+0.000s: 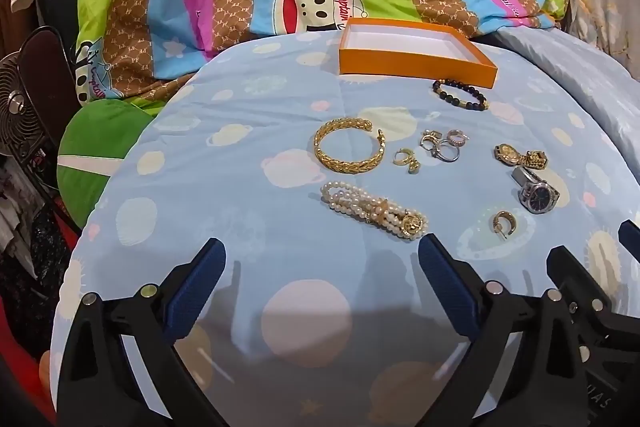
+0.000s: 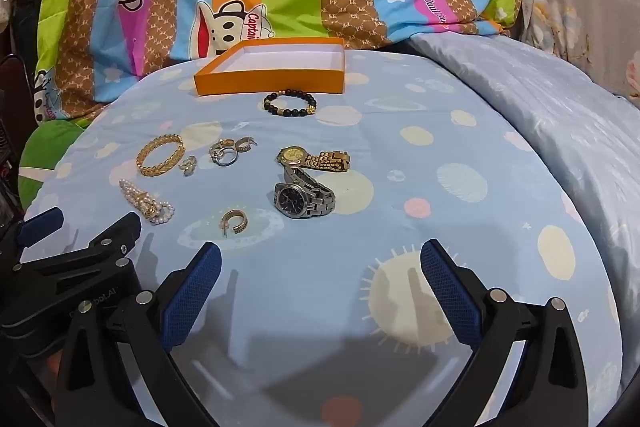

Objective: Organize jewelry

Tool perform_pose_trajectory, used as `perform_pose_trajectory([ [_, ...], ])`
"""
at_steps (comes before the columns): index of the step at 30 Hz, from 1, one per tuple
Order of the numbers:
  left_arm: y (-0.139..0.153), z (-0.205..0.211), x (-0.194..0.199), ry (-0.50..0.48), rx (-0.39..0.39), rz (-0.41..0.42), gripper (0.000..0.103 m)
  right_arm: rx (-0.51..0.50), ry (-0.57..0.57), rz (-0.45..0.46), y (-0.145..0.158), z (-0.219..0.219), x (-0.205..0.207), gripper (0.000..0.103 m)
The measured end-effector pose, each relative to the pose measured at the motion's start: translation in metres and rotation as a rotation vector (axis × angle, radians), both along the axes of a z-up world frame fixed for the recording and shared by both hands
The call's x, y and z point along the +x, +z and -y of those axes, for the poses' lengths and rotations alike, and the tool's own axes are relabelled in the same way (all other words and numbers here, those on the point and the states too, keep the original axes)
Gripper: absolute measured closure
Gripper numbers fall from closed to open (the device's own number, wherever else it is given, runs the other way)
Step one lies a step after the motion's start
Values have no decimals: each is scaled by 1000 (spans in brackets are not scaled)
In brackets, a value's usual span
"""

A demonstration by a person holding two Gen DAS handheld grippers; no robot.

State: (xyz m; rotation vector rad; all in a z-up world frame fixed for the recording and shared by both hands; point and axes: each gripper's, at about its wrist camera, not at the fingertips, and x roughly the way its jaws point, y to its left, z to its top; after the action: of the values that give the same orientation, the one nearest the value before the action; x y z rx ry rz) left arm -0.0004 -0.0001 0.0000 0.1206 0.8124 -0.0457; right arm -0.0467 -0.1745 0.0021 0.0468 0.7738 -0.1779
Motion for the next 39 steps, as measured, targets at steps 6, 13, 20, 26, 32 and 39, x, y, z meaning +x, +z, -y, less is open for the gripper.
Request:
perform_pose_trajectory([
  [6,6,6,-2,-5,-3,-11,12,-10,0,7,2,-1,1,5],
  [13,0,5,1,-25,-8,-9,15,15,-7,-10,-2,4,4,5],
  [20,0,5,0,-28,-7,-1,15,22,-4,-11,-2,4,3,5],
  [26,-1,5,1,-23,-5,-7,15,22,3,-12,-3,3,3,5],
  [32,-1,3,2,-25,-12,-8,15,24,5,-11,-3,3,2,5],
  [39,-1,4,0,-30,-15,-5,15,28,4,-11,-2,3,2,5],
])
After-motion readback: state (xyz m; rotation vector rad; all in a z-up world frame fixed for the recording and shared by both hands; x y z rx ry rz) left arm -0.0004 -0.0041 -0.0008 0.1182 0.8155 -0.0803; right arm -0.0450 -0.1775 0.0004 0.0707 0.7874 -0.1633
